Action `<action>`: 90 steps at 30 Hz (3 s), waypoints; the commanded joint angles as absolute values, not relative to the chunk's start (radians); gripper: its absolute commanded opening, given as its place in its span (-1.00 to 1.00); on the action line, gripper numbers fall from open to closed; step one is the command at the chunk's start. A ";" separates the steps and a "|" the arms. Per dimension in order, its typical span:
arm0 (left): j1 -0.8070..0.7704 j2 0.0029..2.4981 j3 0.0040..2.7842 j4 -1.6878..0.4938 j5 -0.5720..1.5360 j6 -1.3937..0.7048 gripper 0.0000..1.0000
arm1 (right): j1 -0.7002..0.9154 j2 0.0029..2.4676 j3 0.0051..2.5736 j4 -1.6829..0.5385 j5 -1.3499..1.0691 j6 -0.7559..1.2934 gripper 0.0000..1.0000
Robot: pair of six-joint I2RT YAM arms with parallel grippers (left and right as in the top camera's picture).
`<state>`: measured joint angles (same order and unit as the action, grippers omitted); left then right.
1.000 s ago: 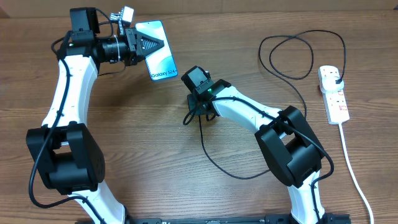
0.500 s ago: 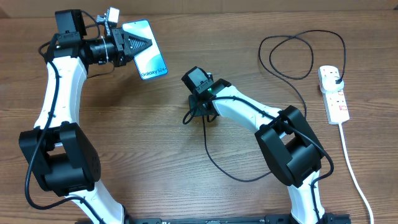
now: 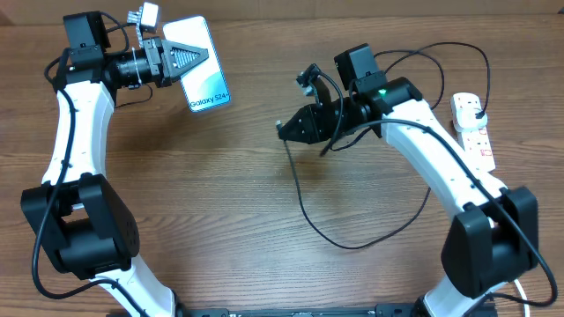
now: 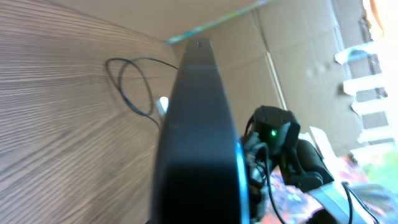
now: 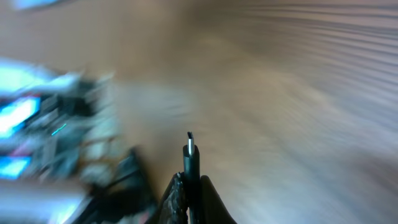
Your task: Plug charger to phone and switch on socket
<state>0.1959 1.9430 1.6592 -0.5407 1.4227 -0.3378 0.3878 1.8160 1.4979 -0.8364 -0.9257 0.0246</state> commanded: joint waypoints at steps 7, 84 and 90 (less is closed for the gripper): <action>0.048 1.896 1.671 -0.517 1.426 -0.364 -0.91 | 0.407 1.823 1.499 -0.820 -1.366 -0.150 -0.93; -0.035 1.896 1.671 0.001 1.389 -1.070 -0.91 | 0.330 1.823 1.499 -0.318 -1.272 0.450 -0.93; -0.035 1.896 1.671 0.001 1.393 -1.069 -0.92 | 0.329 1.823 1.499 -0.315 -1.268 0.450 -0.93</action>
<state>-0.0330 1.9411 1.6558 -0.0067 1.3529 -1.0924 0.3393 1.8225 1.4948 -0.3233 -1.2972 0.4450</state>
